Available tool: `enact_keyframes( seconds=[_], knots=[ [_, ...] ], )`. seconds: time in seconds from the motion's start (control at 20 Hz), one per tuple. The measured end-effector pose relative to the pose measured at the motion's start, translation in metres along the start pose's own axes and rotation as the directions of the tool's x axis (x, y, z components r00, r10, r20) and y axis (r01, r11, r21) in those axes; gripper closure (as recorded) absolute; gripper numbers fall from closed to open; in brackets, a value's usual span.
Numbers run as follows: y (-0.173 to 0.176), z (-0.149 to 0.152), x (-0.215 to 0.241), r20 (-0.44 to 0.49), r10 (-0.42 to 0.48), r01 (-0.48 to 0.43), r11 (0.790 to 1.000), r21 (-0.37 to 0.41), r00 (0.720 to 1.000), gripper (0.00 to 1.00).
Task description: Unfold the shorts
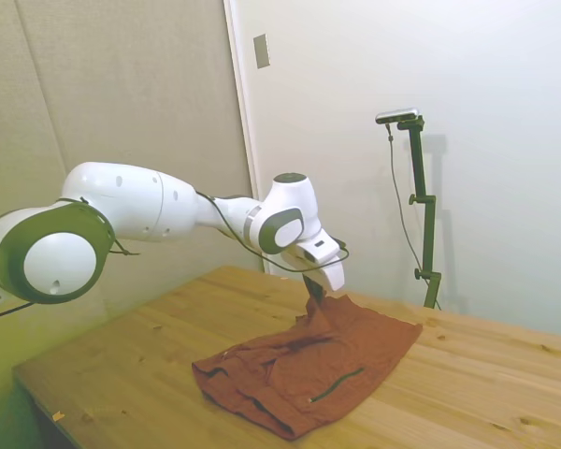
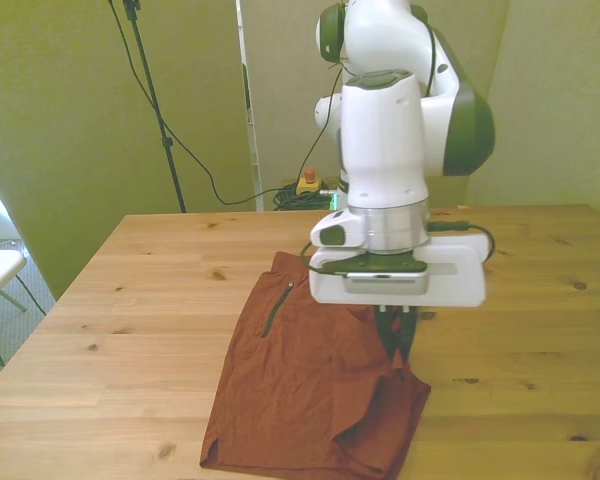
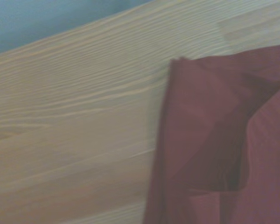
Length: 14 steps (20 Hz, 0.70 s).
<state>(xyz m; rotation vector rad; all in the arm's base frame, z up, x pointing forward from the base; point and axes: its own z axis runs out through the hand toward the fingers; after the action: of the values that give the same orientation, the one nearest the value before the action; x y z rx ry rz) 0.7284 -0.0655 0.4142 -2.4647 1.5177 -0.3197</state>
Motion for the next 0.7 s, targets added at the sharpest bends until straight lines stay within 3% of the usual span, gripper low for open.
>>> enact_keyframes(
  seconds=[0.3, 0.7],
  knots=[
    [-0.019, -0.017, -0.036, -0.001, -0.057, 0.057, 0.998, 0.024, 0.998, 1.00],
    [-0.059, -0.015, -0.088, 0.007, -0.117, 0.117, 0.992, 0.055, 0.993, 1.00]
  ],
)
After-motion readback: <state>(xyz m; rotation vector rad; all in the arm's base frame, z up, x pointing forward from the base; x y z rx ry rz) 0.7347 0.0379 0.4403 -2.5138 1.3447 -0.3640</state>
